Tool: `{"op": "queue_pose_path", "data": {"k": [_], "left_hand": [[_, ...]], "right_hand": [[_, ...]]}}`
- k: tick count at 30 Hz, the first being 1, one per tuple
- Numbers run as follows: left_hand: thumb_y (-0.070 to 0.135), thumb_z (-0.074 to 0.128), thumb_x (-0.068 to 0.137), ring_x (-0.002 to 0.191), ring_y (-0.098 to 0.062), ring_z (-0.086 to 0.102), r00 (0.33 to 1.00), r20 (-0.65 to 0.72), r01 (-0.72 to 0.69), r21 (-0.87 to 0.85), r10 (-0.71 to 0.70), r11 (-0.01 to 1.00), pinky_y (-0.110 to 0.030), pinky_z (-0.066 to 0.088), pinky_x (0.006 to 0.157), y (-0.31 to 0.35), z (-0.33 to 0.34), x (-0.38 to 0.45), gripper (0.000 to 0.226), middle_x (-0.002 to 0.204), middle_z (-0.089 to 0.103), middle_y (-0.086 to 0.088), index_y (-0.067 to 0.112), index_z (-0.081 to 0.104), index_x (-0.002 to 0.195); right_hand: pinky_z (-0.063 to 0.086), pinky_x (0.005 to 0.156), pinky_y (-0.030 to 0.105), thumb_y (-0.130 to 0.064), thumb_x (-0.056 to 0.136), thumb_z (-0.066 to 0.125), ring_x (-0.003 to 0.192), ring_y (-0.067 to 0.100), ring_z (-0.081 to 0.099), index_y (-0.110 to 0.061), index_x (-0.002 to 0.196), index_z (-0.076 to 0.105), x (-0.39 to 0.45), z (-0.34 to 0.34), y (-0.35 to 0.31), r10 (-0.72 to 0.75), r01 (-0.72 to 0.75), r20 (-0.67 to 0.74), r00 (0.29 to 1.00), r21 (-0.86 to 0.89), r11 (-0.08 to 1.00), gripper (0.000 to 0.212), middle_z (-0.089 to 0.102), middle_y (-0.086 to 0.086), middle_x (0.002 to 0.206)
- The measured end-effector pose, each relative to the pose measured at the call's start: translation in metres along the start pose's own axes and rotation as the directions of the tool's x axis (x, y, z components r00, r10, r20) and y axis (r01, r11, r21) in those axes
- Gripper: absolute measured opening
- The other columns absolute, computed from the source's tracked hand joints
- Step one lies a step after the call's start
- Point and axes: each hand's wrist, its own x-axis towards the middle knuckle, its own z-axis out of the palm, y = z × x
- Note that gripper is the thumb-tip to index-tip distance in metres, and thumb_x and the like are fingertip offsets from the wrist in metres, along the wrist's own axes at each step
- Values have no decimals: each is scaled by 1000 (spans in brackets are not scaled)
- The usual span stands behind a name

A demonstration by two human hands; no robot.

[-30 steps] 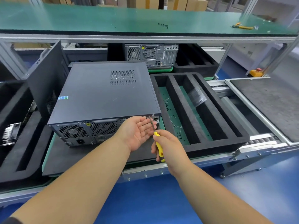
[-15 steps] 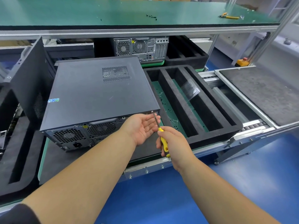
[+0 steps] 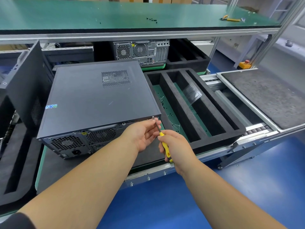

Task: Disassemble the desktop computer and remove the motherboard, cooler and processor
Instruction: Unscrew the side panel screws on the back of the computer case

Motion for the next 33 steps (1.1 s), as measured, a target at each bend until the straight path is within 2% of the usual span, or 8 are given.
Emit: {"op": "queue_pose_path", "data": {"k": [9, 13, 16, 19, 22, 25, 28, 33], "left_hand": [[16, 75, 84, 70, -12, 69, 995, -93, -23, 128, 35, 991, -24, 57, 61, 0, 4, 4, 7, 77, 75, -1, 11, 73, 89], [15, 73, 86, 70, -10, 65, 992, -118, -31, 171, 52, 985, -21, 53, 60, 2, 6, 7, 5, 74, 73, 0, 12, 74, 82], [14, 70, 88, 66, -7, 64, 990, -126, -40, 146, 59, 988, -18, 49, 60, 1, 8, 7, 10, 68, 71, 3, 14, 72, 78], [13, 70, 88, 62, -5, 63, 990, -112, -70, 122, 84, 990, -17, 48, 59, -2, 8, 6, 10, 69, 71, 3, 13, 73, 78], [13, 69, 88, 61, -4, 65, 992, -95, -74, 122, 86, 990, -17, 50, 61, -1, 8, 4, 10, 71, 72, 3, 14, 73, 79], [14, 67, 91, 61, -4, 67, 994, -73, -69, 149, 80, 986, -21, 53, 68, 0, 8, 1, 7, 71, 73, 3, 12, 72, 86], [21, 67, 91, 68, -10, 68, 994, -76, -61, 207, 78, 976, -25, 55, 70, 1, 9, -3, 12, 72, 73, 2, 10, 72, 91], [16, 68, 90, 63, -10, 59, 991, -106, -52, 230, 79, 972, -22, 51, 68, 3, 14, -4, 12, 58, 65, 2, 8, 68, 81]], "right_hand": [[37, 54, 29, -31, 91, 49, 64, 13, 52, -30, 82, 51, 3, 11, 5, -309, 176, -107, 945, -631, 755, 9, 56, -6, 69], [37, 54, 29, -39, 93, 57, 57, 15, 48, -19, 89, 58, 7, 11, 1, 178, -178, -8, 984, -10, 984, 20, 57, -1, 66], [36, 46, 24, -46, 98, 48, 47, 14, 41, -11, 78, 60, 3, 6, 9, 273, -432, 362, 891, 490, 758, 42, 49, 3, 58], [26, 36, 21, -46, 102, 39, 36, 9, 27, -12, 78, 56, 2, 8, 13, 183, -433, 431, 884, 606, 667, 45, 36, -2, 50], [17, 39, 23, -45, 102, 42, 39, 11, 19, -17, 73, 50, 2, 14, 8, 256, -330, 222, 941, 438, 836, 41, 30, -2, 50], [27, 49, 29, -46, 101, 42, 49, 14, 31, -17, 77, 48, 2, 18, 0, 194, -200, -68, 979, -95, 975, 37, 39, -3, 56], [40, 65, 34, -46, 103, 37, 73, 18, 51, -18, 90, 50, 1, 18, -4, -25, -71, -150, 988, -605, 793, 34, 53, 0, 79], [43, 61, 34, -48, 102, 36, 63, 18, 46, -15, 85, 55, 3, 22, -16, 217, -251, -142, 966, -291, 923, 41, 51, 3, 73]]}}
